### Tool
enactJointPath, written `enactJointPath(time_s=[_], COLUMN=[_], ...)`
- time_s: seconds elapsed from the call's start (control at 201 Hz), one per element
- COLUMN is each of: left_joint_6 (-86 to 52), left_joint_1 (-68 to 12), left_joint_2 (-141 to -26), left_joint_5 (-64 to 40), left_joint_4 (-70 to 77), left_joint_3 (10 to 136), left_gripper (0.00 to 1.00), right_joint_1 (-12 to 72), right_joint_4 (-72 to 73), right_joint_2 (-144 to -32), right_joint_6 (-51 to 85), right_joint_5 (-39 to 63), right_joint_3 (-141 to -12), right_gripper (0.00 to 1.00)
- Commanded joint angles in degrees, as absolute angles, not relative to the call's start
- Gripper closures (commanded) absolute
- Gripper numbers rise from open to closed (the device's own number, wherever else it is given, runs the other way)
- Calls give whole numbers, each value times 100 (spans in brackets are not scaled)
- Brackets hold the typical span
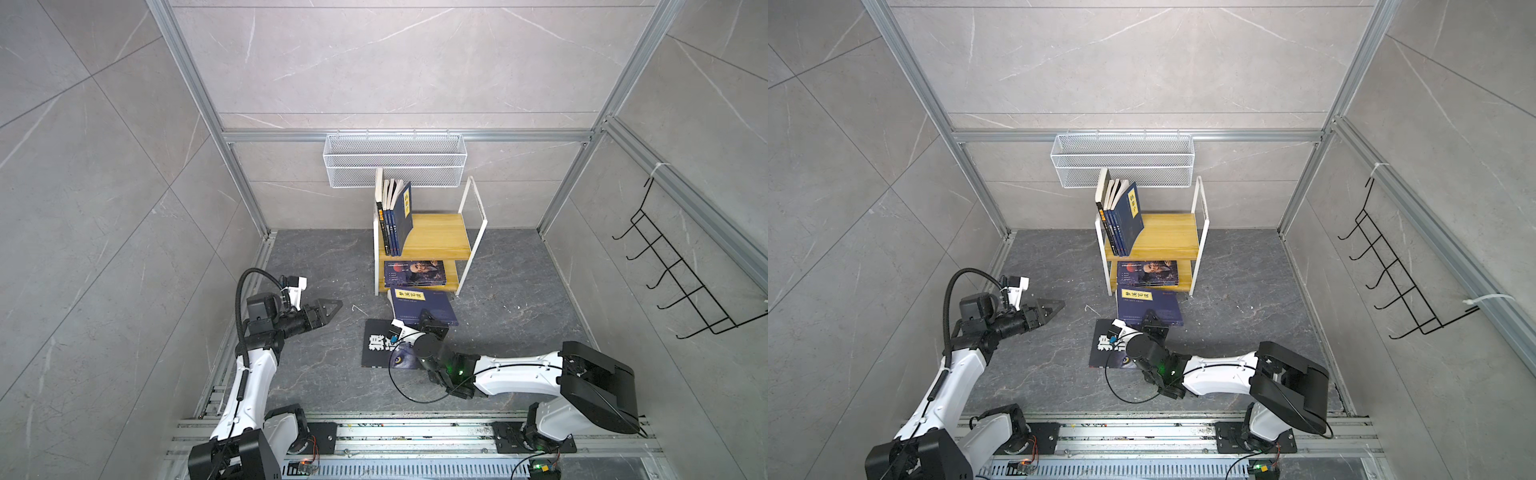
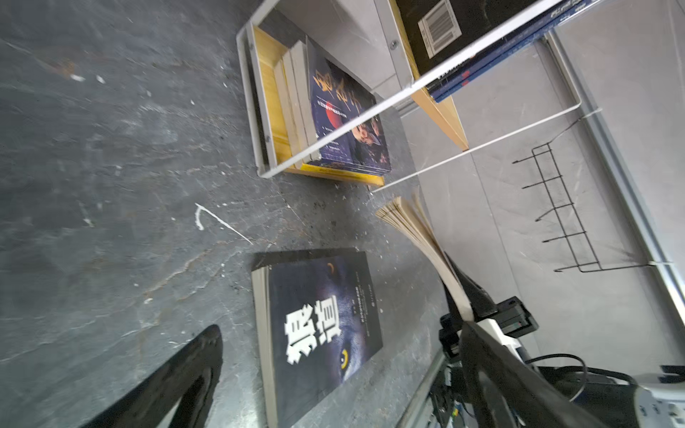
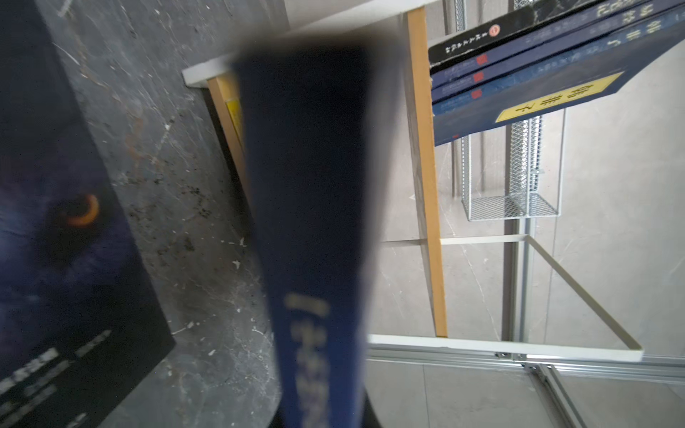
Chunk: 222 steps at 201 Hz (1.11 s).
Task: Stacking books/files
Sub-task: Place the book on the bookshelf.
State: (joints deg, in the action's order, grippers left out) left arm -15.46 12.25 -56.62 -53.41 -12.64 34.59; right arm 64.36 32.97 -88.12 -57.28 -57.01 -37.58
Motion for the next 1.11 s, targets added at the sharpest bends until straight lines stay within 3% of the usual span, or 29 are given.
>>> enactJointPath(time_s=[0.0, 0.483, 1.1], left_joint_6=[-524, -47, -20], left_joint_1=[1337, 1380, 1362], left_joint_2=[-5498, -5501, -5640], left_joint_5=[-4885, -4302, -4174], left_joint_4=[-1865, -2228, -2264], left_joint_3=[3828, 4052, 4092], left_gripper=[0, 0, 0], right_joint_1=[6244, 5547, 4898], right_joint_4=[4187, 5162, 5172], right_joint_2=[-8787, -10068, -11057], right_joint_6=[-6468, -8008, -8077], right_joint_5=[-5801, -5134, -4468], right_joint_3=[-3912, -4803, -5607], right_gripper=[100, 100, 100])
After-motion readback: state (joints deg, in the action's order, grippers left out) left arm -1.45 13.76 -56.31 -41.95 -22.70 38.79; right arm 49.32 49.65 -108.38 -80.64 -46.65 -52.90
